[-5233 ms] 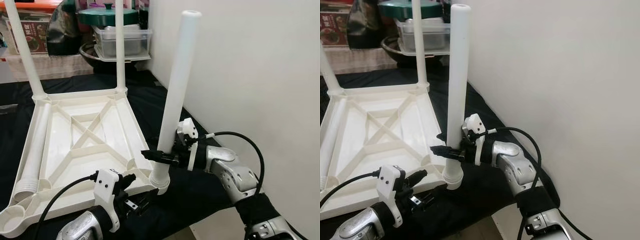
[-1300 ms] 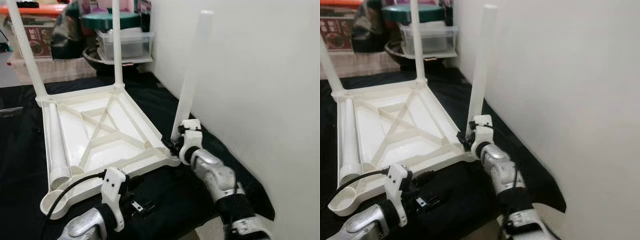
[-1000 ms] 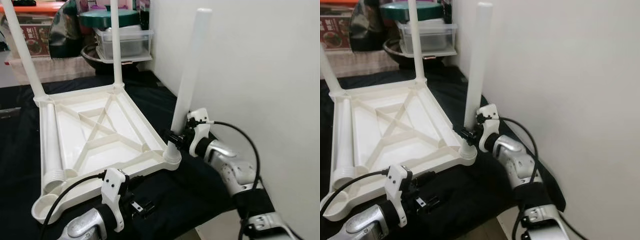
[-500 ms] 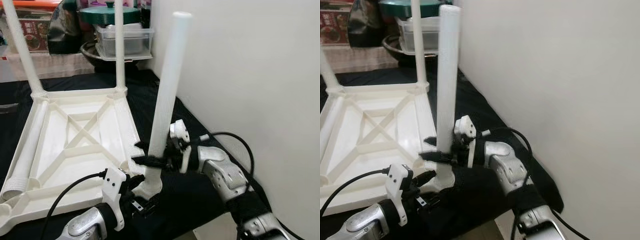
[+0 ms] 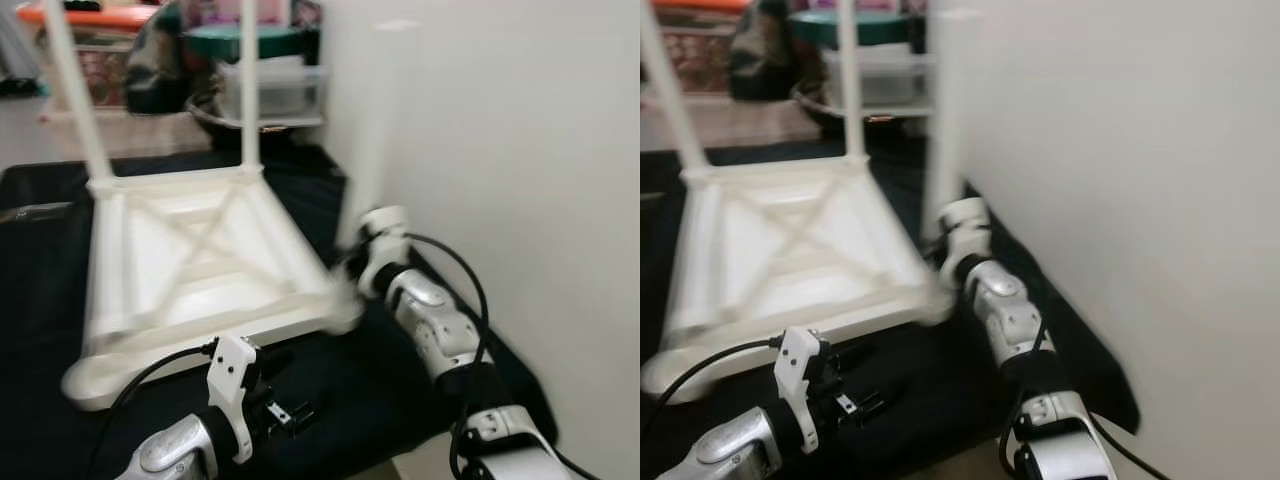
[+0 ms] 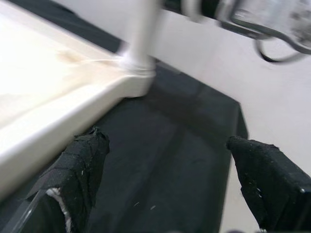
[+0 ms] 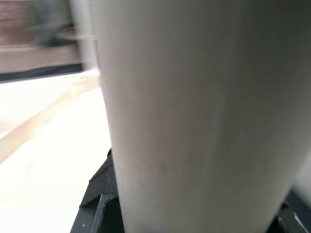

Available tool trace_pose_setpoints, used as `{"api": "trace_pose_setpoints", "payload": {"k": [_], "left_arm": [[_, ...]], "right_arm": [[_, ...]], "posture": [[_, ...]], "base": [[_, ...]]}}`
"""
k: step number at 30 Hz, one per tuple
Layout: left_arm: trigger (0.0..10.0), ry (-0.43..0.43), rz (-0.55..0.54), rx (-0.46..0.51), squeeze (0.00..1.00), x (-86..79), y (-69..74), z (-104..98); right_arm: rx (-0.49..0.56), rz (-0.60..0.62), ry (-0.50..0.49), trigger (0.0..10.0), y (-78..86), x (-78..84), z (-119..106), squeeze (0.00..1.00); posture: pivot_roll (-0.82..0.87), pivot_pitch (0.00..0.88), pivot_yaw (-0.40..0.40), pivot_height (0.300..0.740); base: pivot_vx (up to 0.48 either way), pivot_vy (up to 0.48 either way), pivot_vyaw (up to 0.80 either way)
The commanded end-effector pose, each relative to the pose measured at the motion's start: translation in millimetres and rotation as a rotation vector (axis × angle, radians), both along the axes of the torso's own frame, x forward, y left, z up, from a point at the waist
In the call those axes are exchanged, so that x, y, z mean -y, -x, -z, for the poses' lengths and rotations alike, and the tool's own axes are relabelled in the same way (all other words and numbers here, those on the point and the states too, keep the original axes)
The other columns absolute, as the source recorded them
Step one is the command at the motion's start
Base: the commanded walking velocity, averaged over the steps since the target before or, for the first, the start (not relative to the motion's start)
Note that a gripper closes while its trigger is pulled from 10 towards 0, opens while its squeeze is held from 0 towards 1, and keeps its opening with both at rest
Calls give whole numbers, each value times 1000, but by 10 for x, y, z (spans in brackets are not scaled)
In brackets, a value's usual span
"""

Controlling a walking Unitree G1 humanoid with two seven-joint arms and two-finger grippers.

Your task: Building children table

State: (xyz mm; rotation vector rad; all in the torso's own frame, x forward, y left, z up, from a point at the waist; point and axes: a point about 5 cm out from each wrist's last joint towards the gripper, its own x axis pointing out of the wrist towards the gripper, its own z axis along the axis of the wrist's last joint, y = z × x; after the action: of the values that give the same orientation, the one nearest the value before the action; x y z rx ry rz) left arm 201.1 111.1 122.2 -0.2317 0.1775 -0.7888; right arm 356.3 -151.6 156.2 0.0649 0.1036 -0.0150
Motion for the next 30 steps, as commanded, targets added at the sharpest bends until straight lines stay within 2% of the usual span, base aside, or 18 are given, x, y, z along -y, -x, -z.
{"api": "trace_pose_setpoints", "payload": {"k": [1, 2, 3, 5, 6, 7, 8, 10, 11, 14, 15, 17, 18, 19, 20, 23, 24, 30], "left_arm": [[10000, 2, 10, -1, 0, 16, -10, -8], [10000, 2, 10, -1, 0, 16, -10, -8], [10000, 3, 11, -3, 0, 14, -7, -7], [10000, 4, 13, -4, 0, 13, -5, -7], [10000, 5, 15, -5, 0, 12, -2, -7], [10000, 5, 15, -5, 0, 12, -2, -7], [10000, 7, 16, -6, 0, 12, 1, -7], [10000, 7, 16, -6, 0, 12, 1, -7], [10000, 8, 17, -7, 0, 12, 3, -6], [10000, 11, 18, -11, 0, 9, 12, -3], [10000, 12, 19, -12, 0, 8, 16, -2], [10000, 12, 19, -12, 0, 8, 16, -2], [10000, 12, 20, -12, 0, 8, 17, -1], [10000, 11, 24, -12, 0, 12, 13, 1], [10000, 10, 25, -11, 0, 13, 11, 2], [10000, 10, 25, -11, 0, 14, 10, 2], [10000, 10, 25, -9, 0, 19, 2, 4], [10000, 9, 27, -4, 0, 33, -25, 7]], "right_arm": [[-169, 63, 49, 0, 110, 104, 275, 0], [-169, 63, 49, 0, 110, 104, 275, 0], [-147, 1, 58, 7608, 147, 53, 207, 0], [-127, -75, 66, 7608, 186, -11, 139, 0], [-89, -126, 27, 10000, 221, -73, 72, 51], [-89, -126, 27, 10000, 221, -73, 72, 51], [-39, -173, -12, 10000, 263, -122, -2, 776], [-39, -173, -12, 10000, 263, -122, -2, 776], [7, -197, -55, 10000, 301, -162, -73, 1000], [79, -296, -110, 10000, 419, -215, -197, 1000], [114, -367, -112, 10000, 479, -229, -253, 0], [114, -367, -112, 10000, 479, -229, -253, 0], [137, -424, -108, 10000, 523, -239, -290, 0], [216, -620, -71, 10000, 596, -265, -417, 0], [233, -679, -57, 10000, 614, -273, -447, 0], [236, -720, -47, 10000, 635, -277, -467, 0], [226, -871, -10, 10000, 608, -256, -451, 0], [206, -1092, 77, 10000, 461, -325, -309, 0]], "posture": [[21, 0, -112, 740], [21, 0, -112, 740], [14, 0, -108, 740], [14, 0, -108, 740], [0, 0, -100, 740], [0, 0, -100, 740], [0, 0, -100, 740], [0, 0, -100, 740], [0, 0, -100, 740], [-9, 0, -96, 740], [-9, 0, -96, 740], [-9, 0, -96, 740], [-9, 0, -96, 740], [-11, 0, -94, 740], [-11, 0, -94, 740], [-11, 0, -94, 740], [-4, 0, -100, 740], [15, 0, -112, 740]], "base": [[0, 0, 0], [0, 0, 0], [0, 0, 0], [0, 0, 0], [0, 0, 0], [0, 0, 0], [0, 0, 0], [0, 0, 0], [0, 0, 0], [0, 0, 0], [0, 0, 0], [0, 0, 0], [0, 0, 0], [0, 0, 0], [0, 0, 0], [0, 0, 0], [0, 0, 0], [0, 0, 0]]}}
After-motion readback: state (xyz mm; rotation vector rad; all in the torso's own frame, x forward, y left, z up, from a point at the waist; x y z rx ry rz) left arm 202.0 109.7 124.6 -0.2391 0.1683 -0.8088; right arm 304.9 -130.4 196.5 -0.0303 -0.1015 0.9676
